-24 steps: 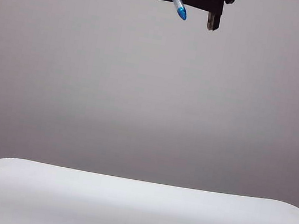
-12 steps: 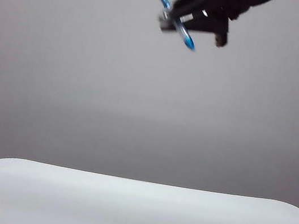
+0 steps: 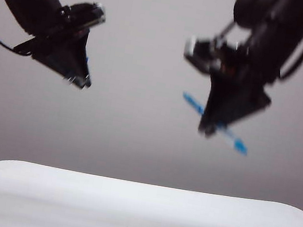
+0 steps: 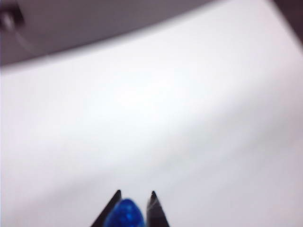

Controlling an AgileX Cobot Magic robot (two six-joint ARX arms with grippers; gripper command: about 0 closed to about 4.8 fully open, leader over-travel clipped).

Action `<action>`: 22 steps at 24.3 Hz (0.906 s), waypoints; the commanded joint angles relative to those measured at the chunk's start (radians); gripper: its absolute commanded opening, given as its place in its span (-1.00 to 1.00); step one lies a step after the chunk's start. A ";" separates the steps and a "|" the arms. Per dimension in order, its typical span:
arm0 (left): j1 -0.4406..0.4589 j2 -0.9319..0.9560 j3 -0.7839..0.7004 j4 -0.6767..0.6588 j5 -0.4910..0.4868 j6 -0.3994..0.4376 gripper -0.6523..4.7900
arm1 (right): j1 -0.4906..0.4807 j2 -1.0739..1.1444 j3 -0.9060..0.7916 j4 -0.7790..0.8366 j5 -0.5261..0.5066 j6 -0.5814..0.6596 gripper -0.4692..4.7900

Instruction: Pick up the pen and remove the cap.

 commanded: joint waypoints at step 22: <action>-0.090 0.417 0.005 -0.092 -0.323 0.084 -0.77 | -0.134 0.217 -0.191 0.248 0.306 0.069 -0.84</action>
